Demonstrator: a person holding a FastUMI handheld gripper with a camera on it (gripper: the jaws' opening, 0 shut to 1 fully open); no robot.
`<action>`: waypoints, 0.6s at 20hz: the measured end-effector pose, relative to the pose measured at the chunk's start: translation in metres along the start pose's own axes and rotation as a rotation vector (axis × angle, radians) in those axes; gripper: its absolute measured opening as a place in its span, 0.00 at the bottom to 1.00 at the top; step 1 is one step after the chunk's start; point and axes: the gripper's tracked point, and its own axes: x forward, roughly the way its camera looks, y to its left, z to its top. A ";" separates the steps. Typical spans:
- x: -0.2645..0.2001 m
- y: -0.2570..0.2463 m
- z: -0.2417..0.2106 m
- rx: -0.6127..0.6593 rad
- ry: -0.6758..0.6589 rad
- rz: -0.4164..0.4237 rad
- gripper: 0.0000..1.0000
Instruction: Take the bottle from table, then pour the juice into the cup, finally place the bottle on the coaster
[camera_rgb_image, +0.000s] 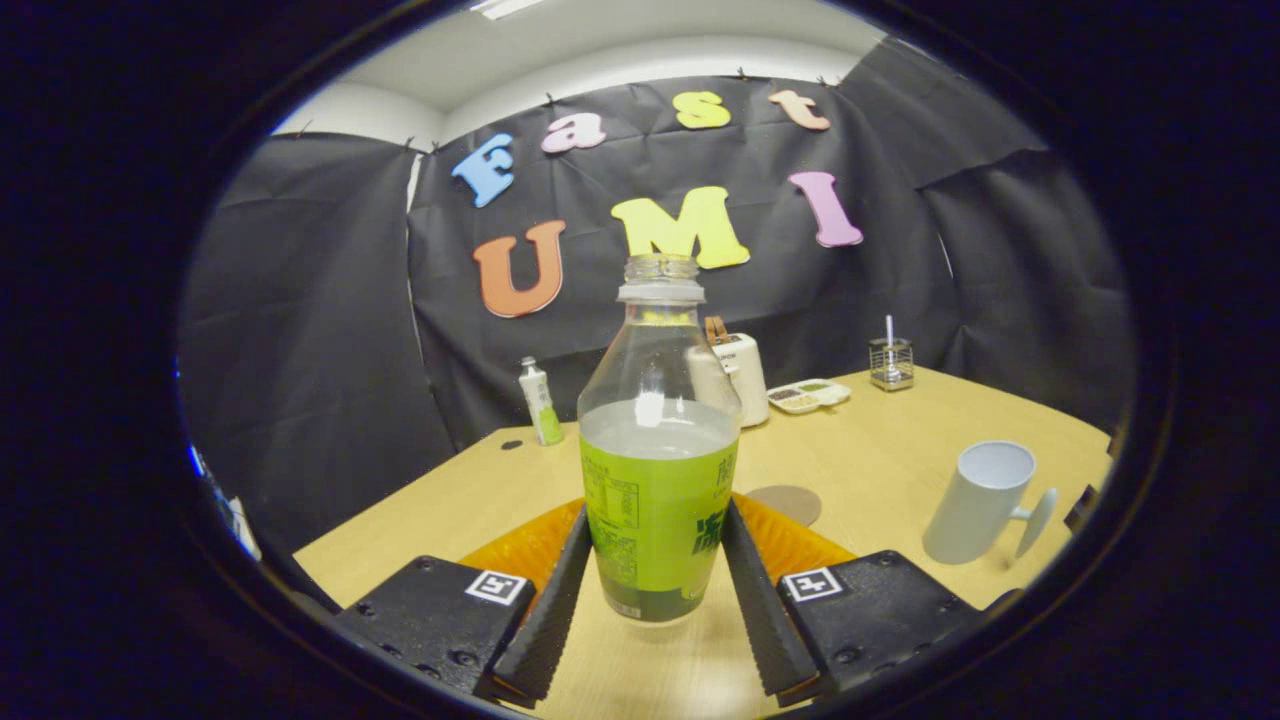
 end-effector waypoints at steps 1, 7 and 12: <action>0.001 0.001 0.002 0.048 -0.005 0.008 0.78; 0.014 -0.007 -0.011 0.333 0.063 0.040 0.78; 0.018 -0.018 -0.002 0.559 0.070 0.071 0.78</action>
